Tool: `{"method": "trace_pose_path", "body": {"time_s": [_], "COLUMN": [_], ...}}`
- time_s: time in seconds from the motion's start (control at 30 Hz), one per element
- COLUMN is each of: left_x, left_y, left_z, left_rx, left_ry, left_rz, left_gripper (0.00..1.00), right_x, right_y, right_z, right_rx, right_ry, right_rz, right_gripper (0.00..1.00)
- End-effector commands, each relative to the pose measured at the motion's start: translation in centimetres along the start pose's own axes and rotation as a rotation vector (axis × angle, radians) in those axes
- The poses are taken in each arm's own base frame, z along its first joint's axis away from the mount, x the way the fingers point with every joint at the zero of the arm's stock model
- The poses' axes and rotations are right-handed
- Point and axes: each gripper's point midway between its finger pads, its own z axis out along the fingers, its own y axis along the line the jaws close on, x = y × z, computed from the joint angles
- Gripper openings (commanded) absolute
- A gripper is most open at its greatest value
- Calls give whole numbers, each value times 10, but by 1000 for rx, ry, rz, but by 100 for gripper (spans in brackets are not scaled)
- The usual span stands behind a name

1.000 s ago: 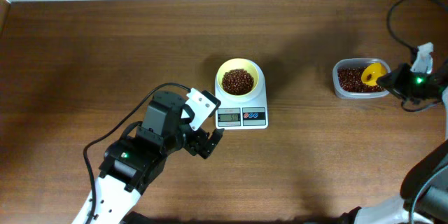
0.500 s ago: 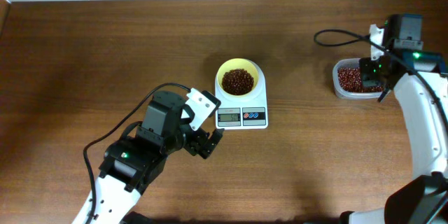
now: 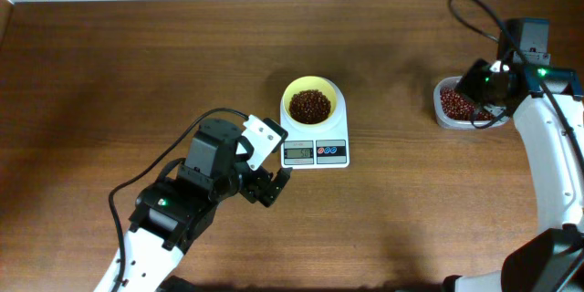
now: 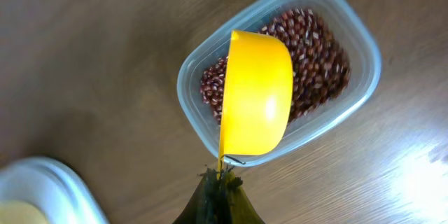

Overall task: Scoop item into bowl and weigh 50g on scale
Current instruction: 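Lower the scoop into the tub and release it with the right gripper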

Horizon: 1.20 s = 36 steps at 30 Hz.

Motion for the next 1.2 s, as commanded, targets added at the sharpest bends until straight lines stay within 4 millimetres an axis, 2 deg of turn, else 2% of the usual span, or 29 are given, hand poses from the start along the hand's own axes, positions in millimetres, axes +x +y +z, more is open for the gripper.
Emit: {"method": "trace_pose_path", "body": {"time_s": [0.0, 0.07, 0.17, 0.33, 0.5, 0.53, 0.57, 0.6, 0.67, 0.7, 0.87, 0.93, 1.0, 1.1, 1.17], "left_x": [3, 3, 3, 3, 3, 3, 3, 3, 3, 3, 3, 3, 3, 3, 3], "left_y": [-4, -4, -4, -4, -4, -4, -4, -4, -4, -4, -4, -4, -4, -4, -4], "left_z": [2, 2, 2, 2, 2, 2, 2, 2, 2, 2, 2, 2, 2, 2, 2], "left_rx": [19, 19, 19, 19, 18, 19, 19, 18, 19, 18, 18, 19, 18, 18, 19], "left_ry": [6, 6, 6, 6, 5, 6, 6, 5, 6, 5, 5, 6, 5, 5, 6], "left_rz": [18, 18, 18, 18, 18, 18, 18, 18, 18, 18, 18, 18, 18, 18, 18], "left_gripper": [99, 99, 99, 99, 99, 99, 99, 99, 99, 99, 99, 99, 99, 99, 99], "right_x": [-9, -11, -12, -6, 3, 6, 10, 15, 17, 17, 18, 25, 38, 52, 54], "right_y": [-7, -15, -13, 1, 0, -1, -4, -7, -7, -7, -9, -13, -23, -48, -69], "right_z": [-7, -3, 9, 47, 55, 55, 55, 56, 56, 56, 56, 55, 54, 50, 46], "right_rx": [32, 63, 45, -47, -48, -38, -23, -5, -2, -3, 5, 30, 72, 148, 185], "right_ry": [-61, -92, -108, -67, -42, -31, -17, -2, 5, 4, 9, 33, 83, 151, 186], "right_rz": [366, 487, 582, 628, 627, 627, 626, 626, 626, 626, 622, 555, 475, 455, 449], "right_gripper": [4, 4, 4, 4, 4, 10, 34, 72, 95, 99, 99, 99, 99, 99, 99]}}
